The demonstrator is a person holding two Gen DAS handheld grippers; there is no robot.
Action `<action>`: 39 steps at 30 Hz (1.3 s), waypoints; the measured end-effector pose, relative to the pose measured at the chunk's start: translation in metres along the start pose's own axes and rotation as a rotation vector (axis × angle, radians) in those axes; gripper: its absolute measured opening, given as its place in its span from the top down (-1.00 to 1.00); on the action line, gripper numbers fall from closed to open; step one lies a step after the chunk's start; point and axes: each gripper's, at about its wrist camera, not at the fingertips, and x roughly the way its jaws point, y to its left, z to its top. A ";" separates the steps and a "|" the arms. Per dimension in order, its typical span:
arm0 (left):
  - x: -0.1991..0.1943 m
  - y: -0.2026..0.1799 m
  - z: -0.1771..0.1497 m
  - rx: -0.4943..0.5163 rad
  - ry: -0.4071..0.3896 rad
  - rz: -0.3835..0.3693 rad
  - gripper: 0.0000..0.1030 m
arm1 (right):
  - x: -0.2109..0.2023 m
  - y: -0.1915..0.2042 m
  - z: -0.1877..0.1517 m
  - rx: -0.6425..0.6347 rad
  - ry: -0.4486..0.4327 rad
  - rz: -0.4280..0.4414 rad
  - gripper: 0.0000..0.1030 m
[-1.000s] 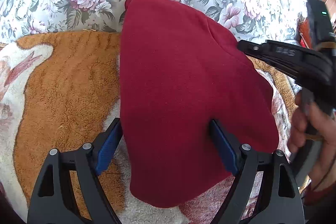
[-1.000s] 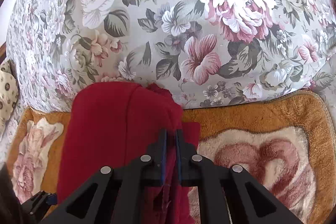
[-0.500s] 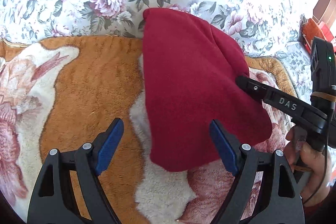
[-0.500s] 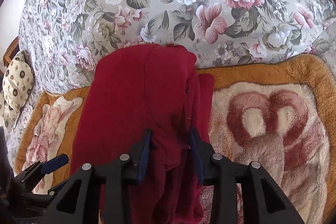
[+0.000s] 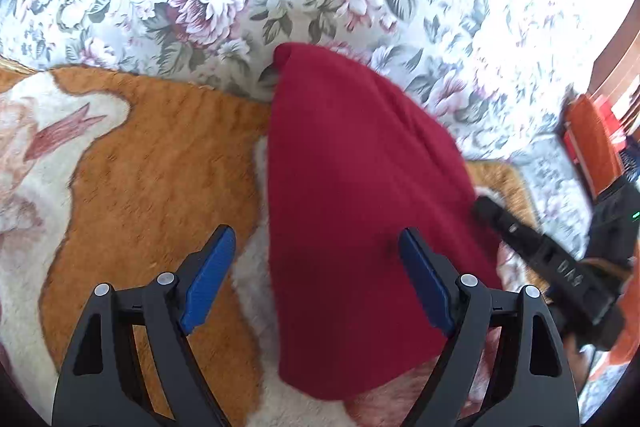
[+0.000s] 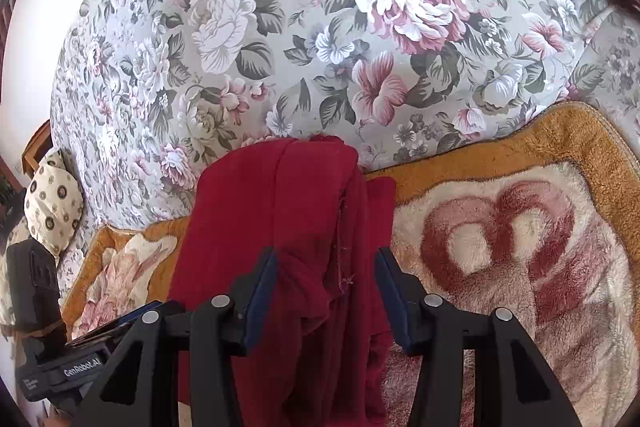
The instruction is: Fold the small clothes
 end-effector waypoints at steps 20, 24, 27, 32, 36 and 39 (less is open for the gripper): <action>0.045 0.007 -0.008 -0.107 0.148 -0.231 -0.80 | 0.043 -0.039 -0.001 0.185 0.068 0.208 -0.81; 0.045 0.004 -0.010 -0.079 0.130 -0.229 -0.80 | 0.051 -0.021 -0.006 0.104 0.102 0.253 -0.80; 0.046 0.002 -0.012 -0.055 0.116 -0.224 -0.80 | 0.052 -0.016 -0.011 0.074 0.080 0.190 -0.48; 0.043 0.000 -0.015 -0.011 0.074 -0.235 -0.52 | 0.044 -0.027 -0.010 0.151 0.059 0.237 -0.08; 0.028 -0.001 -0.016 0.015 0.047 -0.227 -0.27 | 0.028 -0.012 -0.011 0.115 0.020 0.225 0.08; 0.002 -0.002 -0.023 0.020 0.040 -0.240 -0.20 | 0.008 -0.001 -0.019 0.105 0.018 0.235 0.10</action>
